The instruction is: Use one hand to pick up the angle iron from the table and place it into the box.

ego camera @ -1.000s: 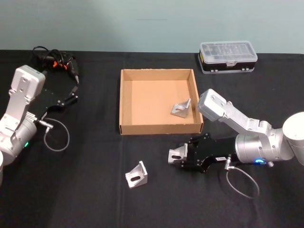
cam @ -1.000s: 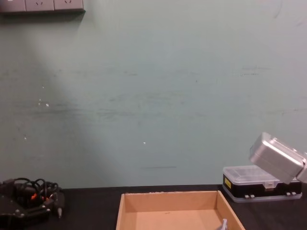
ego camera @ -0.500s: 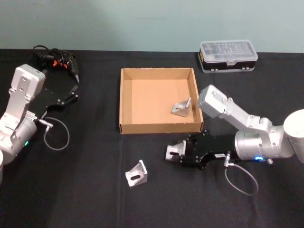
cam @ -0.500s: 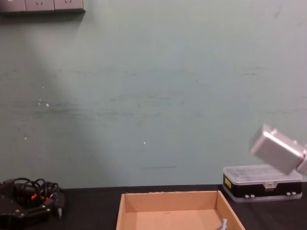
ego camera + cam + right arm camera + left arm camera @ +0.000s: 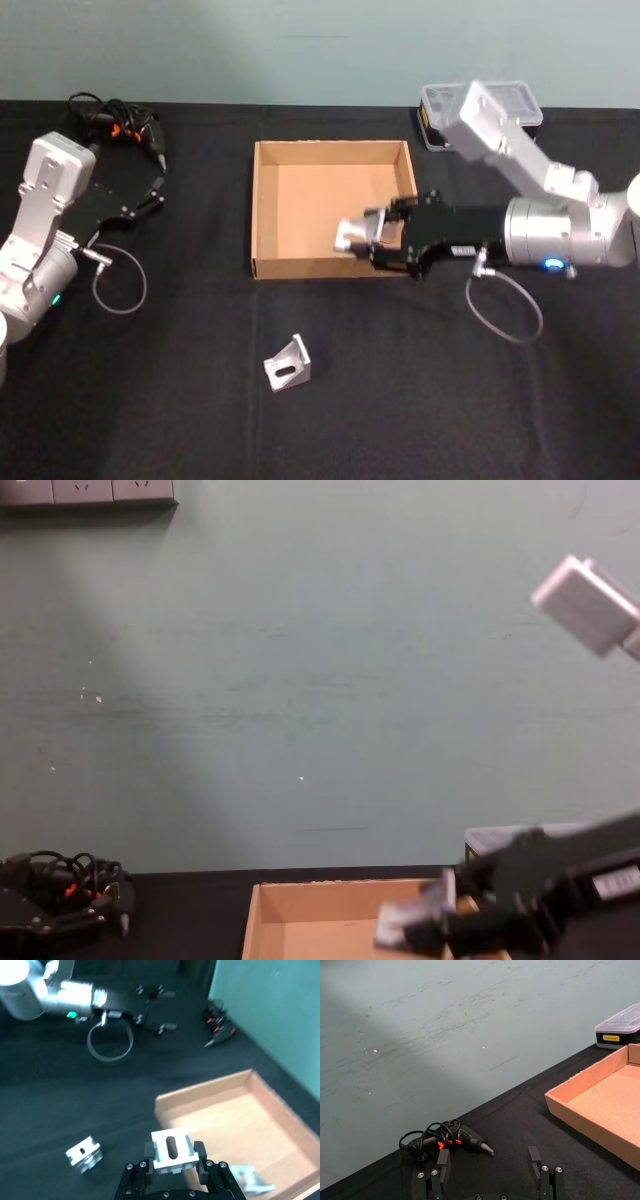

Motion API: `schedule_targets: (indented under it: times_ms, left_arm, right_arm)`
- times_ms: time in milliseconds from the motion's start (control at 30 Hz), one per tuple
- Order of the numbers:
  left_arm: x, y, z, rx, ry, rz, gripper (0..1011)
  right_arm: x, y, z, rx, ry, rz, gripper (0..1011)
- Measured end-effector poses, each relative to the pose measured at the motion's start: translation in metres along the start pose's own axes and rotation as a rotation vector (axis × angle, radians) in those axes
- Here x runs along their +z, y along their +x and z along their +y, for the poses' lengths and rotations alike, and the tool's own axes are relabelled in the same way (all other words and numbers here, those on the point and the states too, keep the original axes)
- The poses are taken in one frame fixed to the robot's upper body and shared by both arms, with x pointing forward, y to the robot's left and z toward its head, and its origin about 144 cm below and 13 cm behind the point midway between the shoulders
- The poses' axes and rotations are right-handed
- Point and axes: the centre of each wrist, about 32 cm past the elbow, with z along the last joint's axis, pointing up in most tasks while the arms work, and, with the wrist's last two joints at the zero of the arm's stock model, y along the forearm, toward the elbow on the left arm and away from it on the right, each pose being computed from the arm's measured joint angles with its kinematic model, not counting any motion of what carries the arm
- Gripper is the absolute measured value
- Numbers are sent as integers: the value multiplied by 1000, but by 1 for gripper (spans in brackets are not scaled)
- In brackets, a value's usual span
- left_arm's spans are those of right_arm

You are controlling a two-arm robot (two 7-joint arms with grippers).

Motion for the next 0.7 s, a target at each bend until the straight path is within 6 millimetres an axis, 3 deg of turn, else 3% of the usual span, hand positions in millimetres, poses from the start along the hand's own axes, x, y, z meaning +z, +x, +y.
schedule_targets:
  times_ms: [367, 700]
  left_arm:
    - [0, 0, 0, 0, 0, 0, 1000]
    - [0, 0, 0, 0, 0, 0, 1000]
  right_arm:
    - [13, 22, 15, -106, 34, -19, 476]
    - [11, 38, 64, -130, 16, 11, 477]
